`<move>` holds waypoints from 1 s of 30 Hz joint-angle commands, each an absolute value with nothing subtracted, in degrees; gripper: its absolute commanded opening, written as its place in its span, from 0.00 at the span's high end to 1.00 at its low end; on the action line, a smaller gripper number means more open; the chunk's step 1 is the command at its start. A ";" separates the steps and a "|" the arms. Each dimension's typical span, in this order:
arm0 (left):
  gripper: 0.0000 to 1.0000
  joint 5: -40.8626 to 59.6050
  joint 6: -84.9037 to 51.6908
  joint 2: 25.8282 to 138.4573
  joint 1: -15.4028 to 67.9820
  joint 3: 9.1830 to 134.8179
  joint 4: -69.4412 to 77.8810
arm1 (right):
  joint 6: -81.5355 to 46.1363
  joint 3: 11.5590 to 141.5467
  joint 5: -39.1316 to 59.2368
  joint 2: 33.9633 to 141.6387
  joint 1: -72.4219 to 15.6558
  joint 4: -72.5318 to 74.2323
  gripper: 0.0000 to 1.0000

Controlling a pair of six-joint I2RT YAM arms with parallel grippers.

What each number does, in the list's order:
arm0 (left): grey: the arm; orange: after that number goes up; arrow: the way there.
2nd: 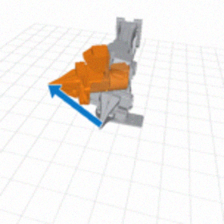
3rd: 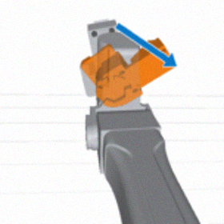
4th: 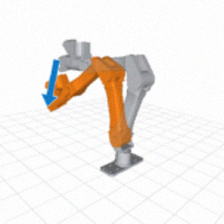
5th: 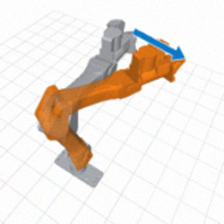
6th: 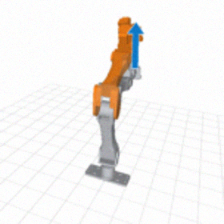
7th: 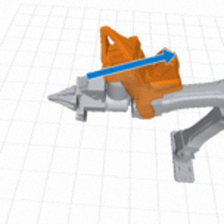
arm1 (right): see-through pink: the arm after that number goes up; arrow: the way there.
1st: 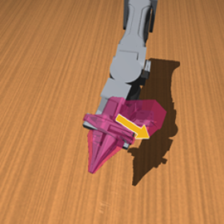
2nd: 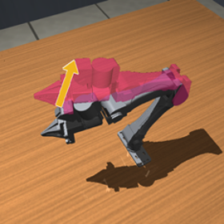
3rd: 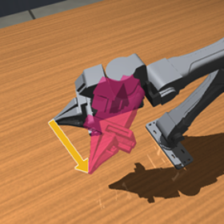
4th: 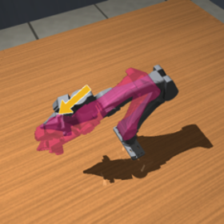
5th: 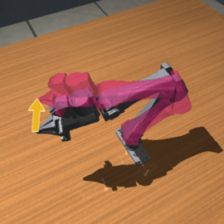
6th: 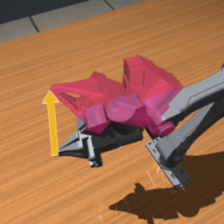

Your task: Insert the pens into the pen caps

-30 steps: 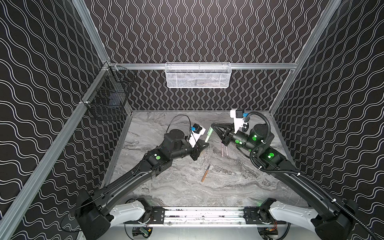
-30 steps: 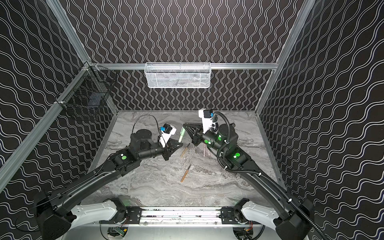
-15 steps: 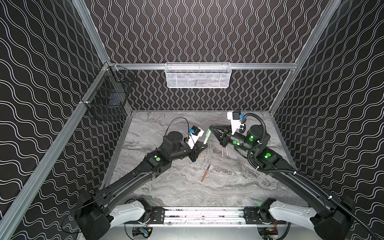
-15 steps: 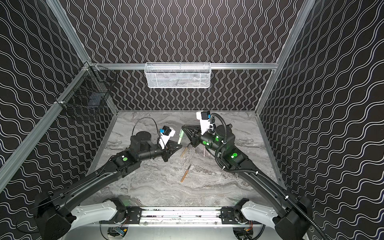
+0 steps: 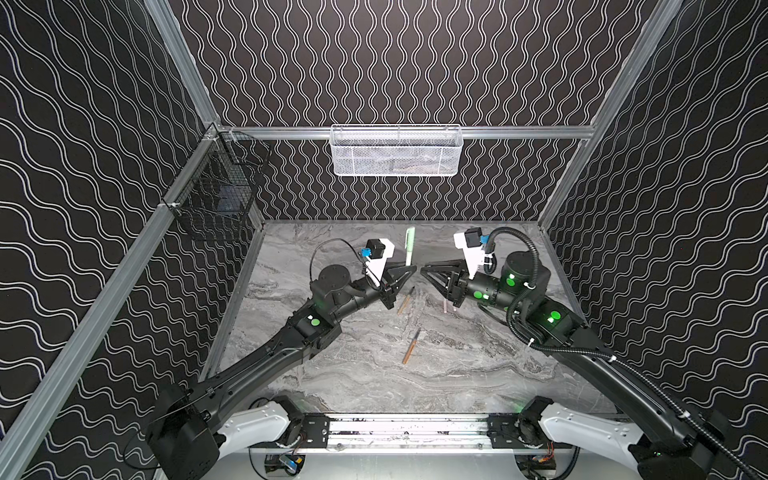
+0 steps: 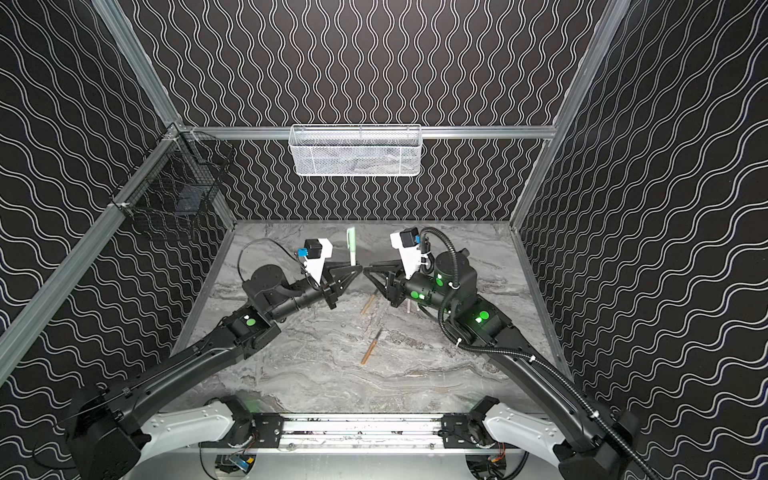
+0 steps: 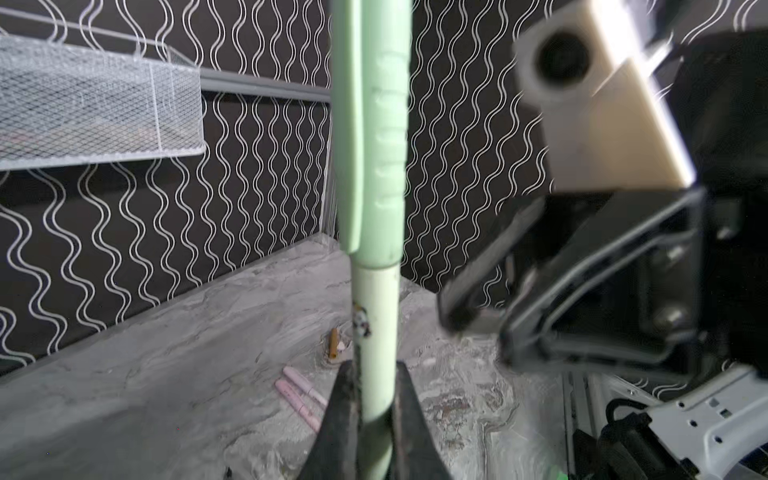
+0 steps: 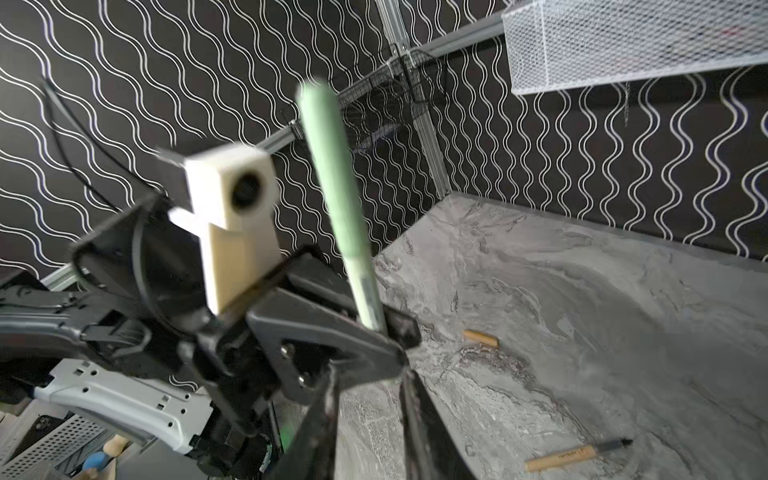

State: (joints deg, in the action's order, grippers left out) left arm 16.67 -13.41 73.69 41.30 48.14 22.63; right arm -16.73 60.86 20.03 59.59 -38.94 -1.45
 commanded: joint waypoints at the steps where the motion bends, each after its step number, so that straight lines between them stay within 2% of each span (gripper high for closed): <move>1: 1.00 16.21 -14.83 73.74 41.31 46.67 25.91 | -15.16 63.05 17.27 58.63 -38.94 -2.40 0.67; 7: 1.00 18.22 -16.82 73.39 41.33 46.31 27.12 | -13.37 63.54 16.66 56.78 -38.95 -4.54 0.65; 10: 1.00 18.98 -18.13 73.04 41.31 45.62 28.48 | -12.77 62.82 19.79 56.95 -38.94 -4.18 0.66; 23: 1.00 20.74 -19.43 73.69 41.33 45.44 29.86 | -14.18 63.16 24.73 64.52 -39.32 2.94 0.63; 30: 1.00 20.61 -19.41 73.30 41.33 45.36 29.87 | -15.07 63.75 26.43 66.83 -39.64 4.97 0.68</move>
State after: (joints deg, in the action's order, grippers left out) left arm 20.16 -19.11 73.36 41.32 45.39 27.68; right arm -14.17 63.02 25.08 66.41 -39.40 1.78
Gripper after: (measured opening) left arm 0.104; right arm 0.325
